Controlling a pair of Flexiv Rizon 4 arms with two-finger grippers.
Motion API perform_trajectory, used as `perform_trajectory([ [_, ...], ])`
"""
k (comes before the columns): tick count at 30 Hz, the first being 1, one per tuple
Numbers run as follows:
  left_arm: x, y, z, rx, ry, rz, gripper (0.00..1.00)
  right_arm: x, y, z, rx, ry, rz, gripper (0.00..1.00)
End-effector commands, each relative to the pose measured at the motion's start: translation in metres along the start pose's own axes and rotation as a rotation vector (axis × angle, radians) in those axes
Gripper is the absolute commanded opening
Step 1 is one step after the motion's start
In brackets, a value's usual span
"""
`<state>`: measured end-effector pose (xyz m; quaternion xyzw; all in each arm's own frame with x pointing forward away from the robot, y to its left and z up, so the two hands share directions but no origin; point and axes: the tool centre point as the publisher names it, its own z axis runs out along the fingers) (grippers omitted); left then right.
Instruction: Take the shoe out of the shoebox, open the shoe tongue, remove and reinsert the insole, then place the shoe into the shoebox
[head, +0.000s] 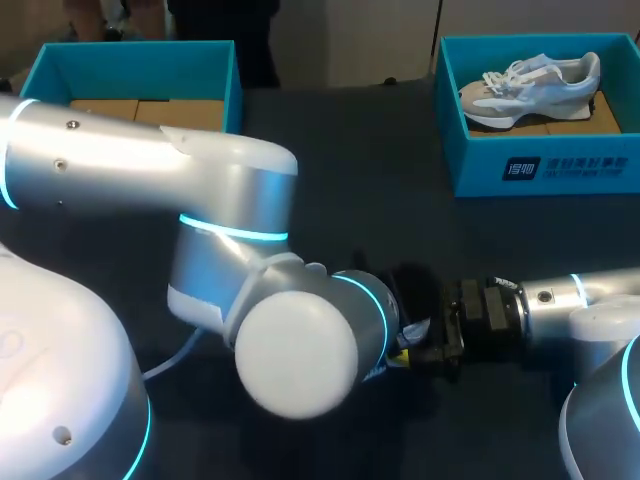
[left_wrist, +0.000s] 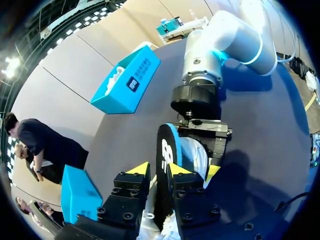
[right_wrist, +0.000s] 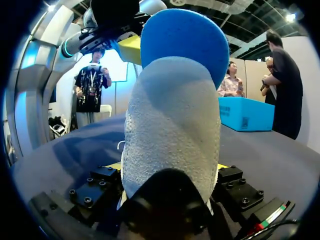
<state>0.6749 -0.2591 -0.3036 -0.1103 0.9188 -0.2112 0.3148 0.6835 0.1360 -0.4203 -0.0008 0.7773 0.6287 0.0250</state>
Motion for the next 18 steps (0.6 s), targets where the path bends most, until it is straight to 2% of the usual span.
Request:
perform_trajectory([
  [1, 0.0, 0.0, 0.005, -0.004, 0.01, 0.002, 0.22, 0.002, -0.002, 0.003, 0.002, -0.002, 0.0, 0.0],
  [3, 0.0, 0.001, 0.006, -0.007, 0.013, 0.005, 0.21, 0.002, -0.002, 0.003, 0.002, -0.002, 0.0, 0.0],
  [4, 0.0, 0.001, 0.007, -0.007, 0.013, 0.006, 0.16, 0.002, -0.002, 0.003, 0.002, -0.002, 0.0, 0.0],
  [5, -0.001, 0.001, 0.007, -0.008, 0.013, 0.005, 0.03, 0.002, -0.002, 0.003, 0.002, -0.002, 0.0, 0.0],
  [6, -0.002, 0.001, 0.006, -0.007, 0.012, 0.004, 0.0, 0.002, -0.002, 0.003, 0.002, -0.002, 0.0, 0.0],
  [18, -0.007, 0.009, -0.025, 0.031, 0.012, -0.007, 0.0, 0.002, -0.002, 0.003, 0.002, -0.002, 0.0, 0.0],
])
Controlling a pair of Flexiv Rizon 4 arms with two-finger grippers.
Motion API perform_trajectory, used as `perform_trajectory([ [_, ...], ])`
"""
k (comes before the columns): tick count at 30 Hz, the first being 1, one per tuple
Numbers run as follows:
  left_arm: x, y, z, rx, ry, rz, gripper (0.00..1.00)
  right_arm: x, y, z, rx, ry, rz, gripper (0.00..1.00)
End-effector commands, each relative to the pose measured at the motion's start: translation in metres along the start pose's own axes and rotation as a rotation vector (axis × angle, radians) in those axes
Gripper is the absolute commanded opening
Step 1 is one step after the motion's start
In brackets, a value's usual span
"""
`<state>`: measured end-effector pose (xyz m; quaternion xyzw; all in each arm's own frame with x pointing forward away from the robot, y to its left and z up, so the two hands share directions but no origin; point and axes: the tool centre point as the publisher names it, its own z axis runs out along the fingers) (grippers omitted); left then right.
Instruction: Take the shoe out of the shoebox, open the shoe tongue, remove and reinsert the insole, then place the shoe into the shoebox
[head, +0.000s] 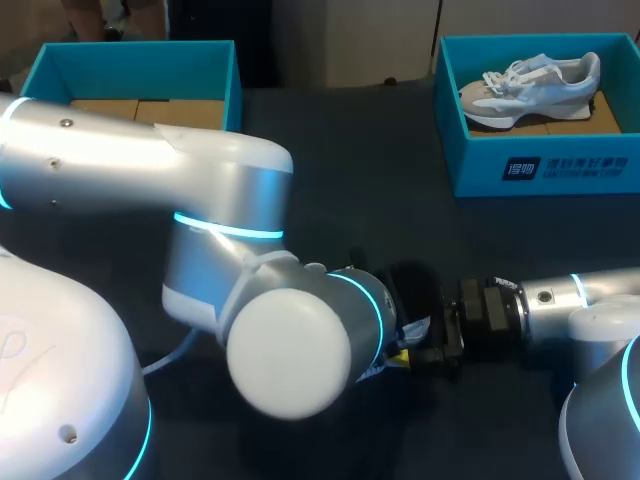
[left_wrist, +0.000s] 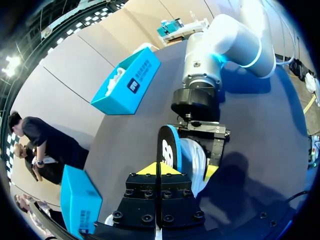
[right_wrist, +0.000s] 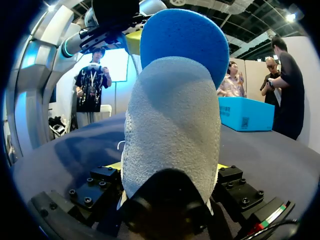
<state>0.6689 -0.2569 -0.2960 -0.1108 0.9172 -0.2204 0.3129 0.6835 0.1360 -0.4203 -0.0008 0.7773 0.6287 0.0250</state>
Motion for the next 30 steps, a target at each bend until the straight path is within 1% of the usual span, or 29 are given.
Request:
perform_trajectory([
  [1, -0.006, 0.01, -0.017, 0.015, 0.009, 0.002, 0.0, 0.002, -0.002, 0.003, 0.002, -0.002, 0.0, 0.0],
  [8, 0.002, 0.017, -0.034, 0.035, 0.029, 0.027, 0.0, 0.002, -0.002, 0.003, 0.002, -0.002, 0.0, 0.0],
  [14, 0.006, 0.019, -0.041, 0.043, 0.032, 0.026, 0.0, 0.002, -0.002, 0.003, 0.002, -0.002, 0.0, 0.0],
  [15, 0.006, 0.02, -0.042, 0.043, 0.032, 0.026, 0.03, 0.002, -0.002, 0.003, 0.002, -0.002, 0.0, 0.0],
  [17, 0.007, 0.021, -0.043, 0.039, 0.037, 0.026, 0.16, 0.002, -0.002, 0.003, 0.002, -0.002, 0.0, 0.0],
  [21, 0.011, 0.025, -0.043, 0.034, 0.054, 0.023, 0.25, 0.002, -0.002, 0.003, 0.002, -0.002, 0.0, 0.0],
  [22, 0.013, 0.026, -0.043, 0.034, 0.057, 0.024, 0.29, 0.002, -0.002, 0.003, 0.002, -0.002, 0.0, 0.0],
  [23, 0.013, 0.026, -0.043, 0.033, 0.058, 0.024, 0.37, 0.002, -0.002, 0.003, 0.002, -0.002, 0.0, 0.0],
  [30, 0.014, 0.025, -0.041, 0.035, 0.073, 0.028, 0.38, 0.002, -0.002, 0.003, 0.002, -0.002, 0.0, 0.0],
])
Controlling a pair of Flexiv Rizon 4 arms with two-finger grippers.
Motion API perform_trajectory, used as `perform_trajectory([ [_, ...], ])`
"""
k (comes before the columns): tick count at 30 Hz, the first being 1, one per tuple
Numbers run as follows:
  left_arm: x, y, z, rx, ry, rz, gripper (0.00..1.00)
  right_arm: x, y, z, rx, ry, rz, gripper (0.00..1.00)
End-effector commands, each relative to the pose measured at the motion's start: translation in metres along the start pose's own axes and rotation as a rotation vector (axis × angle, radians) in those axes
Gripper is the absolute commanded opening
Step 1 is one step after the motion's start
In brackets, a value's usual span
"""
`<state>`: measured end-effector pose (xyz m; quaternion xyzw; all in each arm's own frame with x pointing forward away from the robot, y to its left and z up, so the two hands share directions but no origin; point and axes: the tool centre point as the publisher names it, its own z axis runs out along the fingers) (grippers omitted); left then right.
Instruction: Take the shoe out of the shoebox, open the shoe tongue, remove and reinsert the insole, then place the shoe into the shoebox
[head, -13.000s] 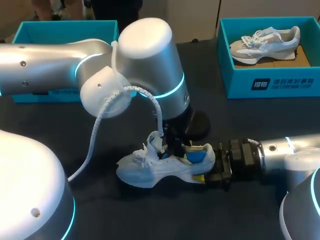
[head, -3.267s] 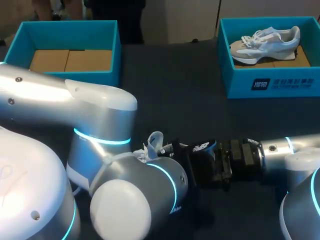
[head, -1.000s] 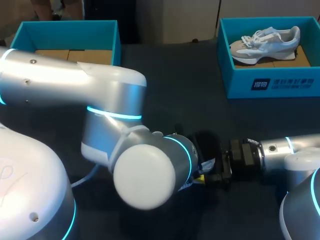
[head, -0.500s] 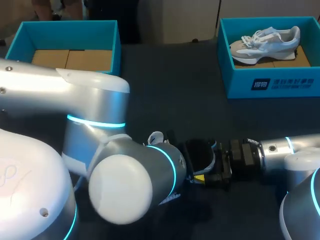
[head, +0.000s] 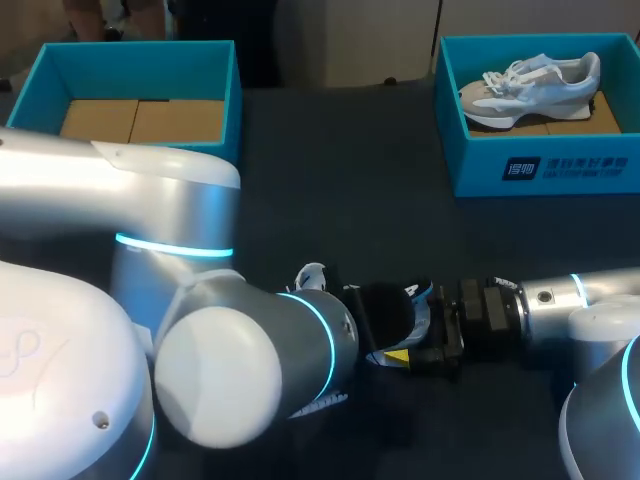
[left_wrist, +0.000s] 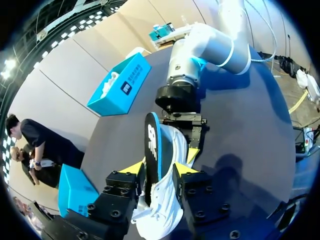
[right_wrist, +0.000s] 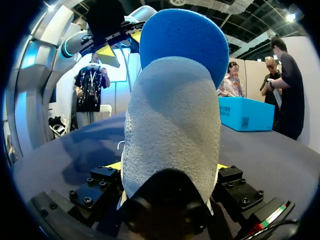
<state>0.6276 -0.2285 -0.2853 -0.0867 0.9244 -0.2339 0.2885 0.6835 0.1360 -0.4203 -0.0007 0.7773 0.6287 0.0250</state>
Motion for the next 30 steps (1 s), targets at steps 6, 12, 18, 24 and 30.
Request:
perform_trajectory([
  [6, 0.0, 0.001, 0.011, -0.003, 0.008, 0.002, 0.36, 0.002, -0.002, 0.003, 0.002, -0.002, 0.0, 0.0],
  [12, 0.005, 0.001, 0.018, -0.003, -0.002, 0.009, 0.35, 0.002, -0.002, 0.003, 0.002, -0.002, 0.0, 0.0],
  [18, 0.006, 0.001, 0.022, -0.006, -0.005, 0.006, 0.35, 0.002, -0.002, 0.003, 0.002, -0.002, 0.0, 0.0],
  [24, 0.008, 0.001, 0.024, -0.001, -0.018, 0.01, 0.35, 0.002, -0.002, 0.003, 0.002, -0.002, 0.0, 0.0],
  [30, 0.008, 0.002, 0.033, -0.006, -0.018, 0.011, 0.35, 0.002, -0.002, 0.003, 0.002, -0.002, 0.0, 0.0],
])
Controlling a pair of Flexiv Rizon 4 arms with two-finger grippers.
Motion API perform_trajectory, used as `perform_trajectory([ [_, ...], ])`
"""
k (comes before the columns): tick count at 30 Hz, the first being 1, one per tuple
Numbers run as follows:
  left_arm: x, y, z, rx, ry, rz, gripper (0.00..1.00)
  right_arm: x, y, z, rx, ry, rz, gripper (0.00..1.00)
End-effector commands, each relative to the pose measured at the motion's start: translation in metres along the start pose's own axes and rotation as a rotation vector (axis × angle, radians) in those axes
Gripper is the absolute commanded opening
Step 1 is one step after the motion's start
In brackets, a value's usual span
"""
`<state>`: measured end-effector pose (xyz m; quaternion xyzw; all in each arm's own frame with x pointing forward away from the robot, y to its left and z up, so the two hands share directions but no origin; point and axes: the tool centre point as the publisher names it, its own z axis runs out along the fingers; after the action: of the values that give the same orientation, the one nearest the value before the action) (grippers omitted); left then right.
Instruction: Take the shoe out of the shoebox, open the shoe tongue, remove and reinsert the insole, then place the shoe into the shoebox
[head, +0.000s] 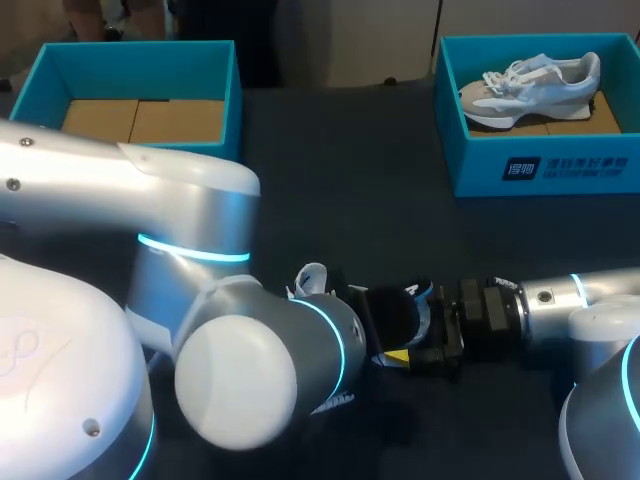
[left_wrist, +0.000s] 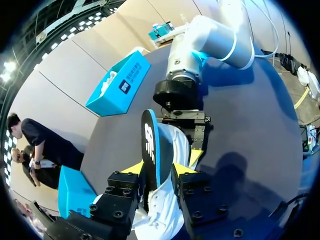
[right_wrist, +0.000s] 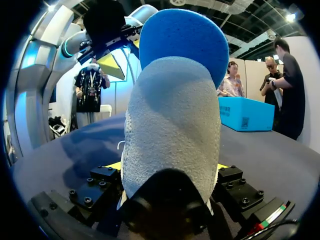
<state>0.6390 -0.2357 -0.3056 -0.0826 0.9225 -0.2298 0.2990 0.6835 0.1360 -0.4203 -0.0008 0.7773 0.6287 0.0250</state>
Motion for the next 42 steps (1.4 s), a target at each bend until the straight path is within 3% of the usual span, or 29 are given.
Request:
perform_trajectory([
  [1, 0.005, -0.002, 0.01, -0.004, 0.001, -0.004, 0.35, 0.002, -0.002, 0.003, 0.002, -0.002, 0.0, 0.0],
  [14, 0.006, -0.003, 0.022, 0.005, -0.037, -0.049, 0.35, 0.002, -0.002, 0.003, 0.002, -0.002, 0.0, 0.0],
  [42, 0.015, -0.011, 0.017, 0.005, -0.138, -0.075, 0.35, 0.002, -0.002, 0.003, 0.002, -0.002, 0.0, 0.0],
])
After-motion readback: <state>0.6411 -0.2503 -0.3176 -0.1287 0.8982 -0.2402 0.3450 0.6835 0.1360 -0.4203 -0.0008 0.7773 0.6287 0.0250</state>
